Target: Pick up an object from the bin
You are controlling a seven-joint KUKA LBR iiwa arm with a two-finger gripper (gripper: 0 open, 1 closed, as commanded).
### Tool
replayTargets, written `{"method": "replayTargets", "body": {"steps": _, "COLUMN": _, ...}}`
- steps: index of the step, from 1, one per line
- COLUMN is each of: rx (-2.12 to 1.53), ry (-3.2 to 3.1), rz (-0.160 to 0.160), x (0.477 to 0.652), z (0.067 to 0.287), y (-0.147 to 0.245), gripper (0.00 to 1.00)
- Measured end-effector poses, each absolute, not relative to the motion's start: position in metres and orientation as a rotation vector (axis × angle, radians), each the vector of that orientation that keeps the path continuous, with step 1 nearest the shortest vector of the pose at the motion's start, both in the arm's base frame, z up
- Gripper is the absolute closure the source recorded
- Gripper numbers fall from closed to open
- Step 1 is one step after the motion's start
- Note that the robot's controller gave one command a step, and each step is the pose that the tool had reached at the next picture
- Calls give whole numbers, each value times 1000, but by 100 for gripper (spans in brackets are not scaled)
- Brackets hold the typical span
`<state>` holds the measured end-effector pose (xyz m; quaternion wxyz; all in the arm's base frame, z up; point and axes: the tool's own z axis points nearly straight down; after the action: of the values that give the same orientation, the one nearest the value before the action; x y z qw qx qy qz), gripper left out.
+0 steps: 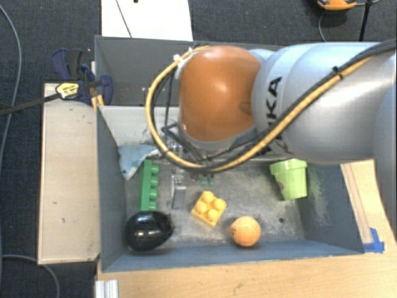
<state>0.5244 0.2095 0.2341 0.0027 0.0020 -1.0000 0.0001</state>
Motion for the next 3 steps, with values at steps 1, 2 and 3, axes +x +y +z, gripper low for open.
{"method": "replayTargets", "body": {"steps": 1, "rx": -3, "ry": -3144, "rz": -3, "x": 526, "z": 239, "y": 208, "gripper": 0}}
{"method": "replayTargets", "body": {"steps": 2, "rx": 91, "ry": -3143, "rz": -5, "x": 524, "z": 211, "y": 164, "gripper": 0}}
{"method": "replayTargets", "body": {"steps": 3, "rx": 81, "ry": -3149, "rz": -3, "x": 527, "z": 154, "y": 151, "gripper": 0}}
